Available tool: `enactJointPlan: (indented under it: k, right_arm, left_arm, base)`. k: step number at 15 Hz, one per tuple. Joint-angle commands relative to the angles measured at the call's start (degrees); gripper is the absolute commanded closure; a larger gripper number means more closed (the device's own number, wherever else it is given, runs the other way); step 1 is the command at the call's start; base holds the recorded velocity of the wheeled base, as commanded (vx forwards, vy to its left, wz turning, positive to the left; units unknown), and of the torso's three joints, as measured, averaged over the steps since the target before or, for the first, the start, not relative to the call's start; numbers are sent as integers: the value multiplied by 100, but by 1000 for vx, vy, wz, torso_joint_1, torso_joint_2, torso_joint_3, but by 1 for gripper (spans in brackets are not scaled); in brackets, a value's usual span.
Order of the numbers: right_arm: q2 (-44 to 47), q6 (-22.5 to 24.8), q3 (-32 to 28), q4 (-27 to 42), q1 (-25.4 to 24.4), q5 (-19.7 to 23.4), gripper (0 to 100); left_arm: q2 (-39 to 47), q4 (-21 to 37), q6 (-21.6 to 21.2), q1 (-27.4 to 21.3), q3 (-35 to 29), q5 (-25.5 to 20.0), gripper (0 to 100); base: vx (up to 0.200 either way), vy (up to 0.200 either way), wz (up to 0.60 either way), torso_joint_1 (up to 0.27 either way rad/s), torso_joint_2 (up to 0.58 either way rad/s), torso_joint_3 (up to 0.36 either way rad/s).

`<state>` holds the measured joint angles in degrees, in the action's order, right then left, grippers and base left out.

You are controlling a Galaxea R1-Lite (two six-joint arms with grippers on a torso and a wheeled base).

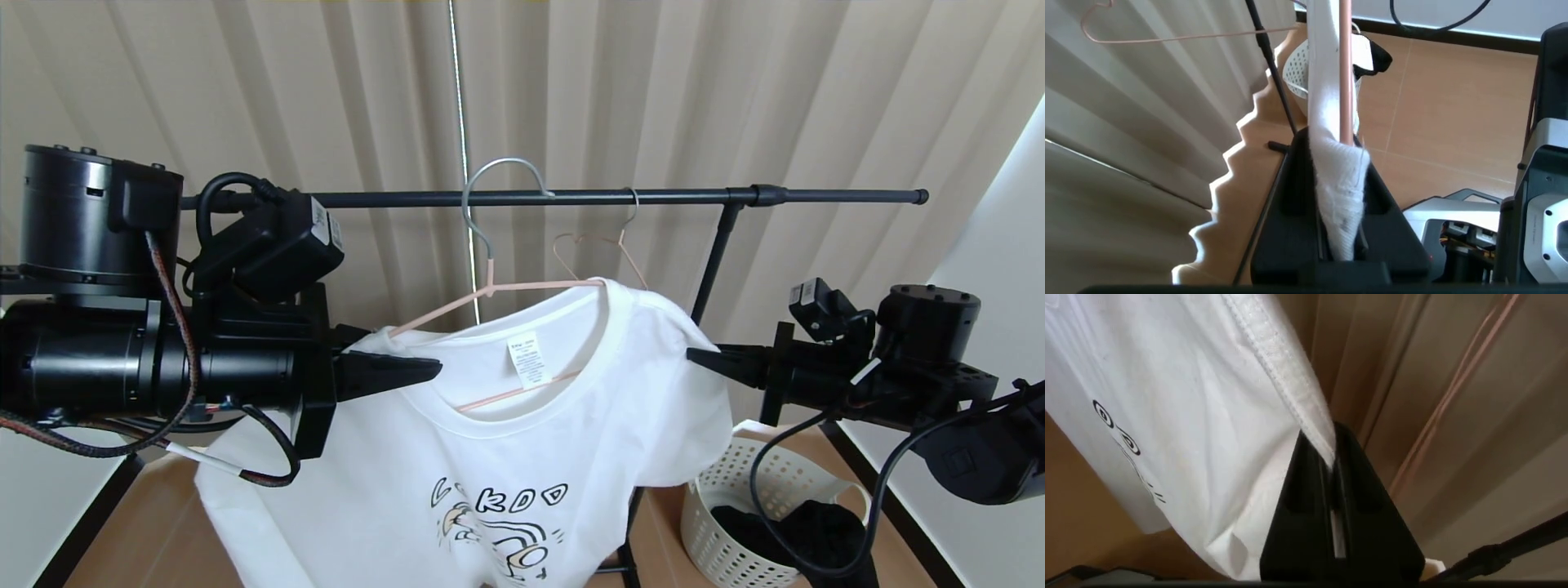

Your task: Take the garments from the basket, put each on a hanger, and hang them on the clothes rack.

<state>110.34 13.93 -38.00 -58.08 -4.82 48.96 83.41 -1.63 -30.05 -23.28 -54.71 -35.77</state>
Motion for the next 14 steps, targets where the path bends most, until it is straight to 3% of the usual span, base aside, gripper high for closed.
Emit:
enactJointPlan:
  k: [1, 7, 14]
  right_arm:
    - [-39, -154, -111, -11, 200, 17, 100]
    - [14, -611, -437, -2, 666, 53, 100]
    - [41, -620, -445, -2, 719, 61, 100]
  left_arm:
    - [-44, -4, -1, 8, 57, 0, 100]
    - [-185, -4, -1, 254, 198, -9, 100]
    - [-228, -4, 69, 421, 286, -18, 100]
  base:
    - [0, 0, 0, 0, 0, 0]
    - [0, 0, 0, 0, 0, 0]
    - [0, 0, 0, 0, 0, 0]
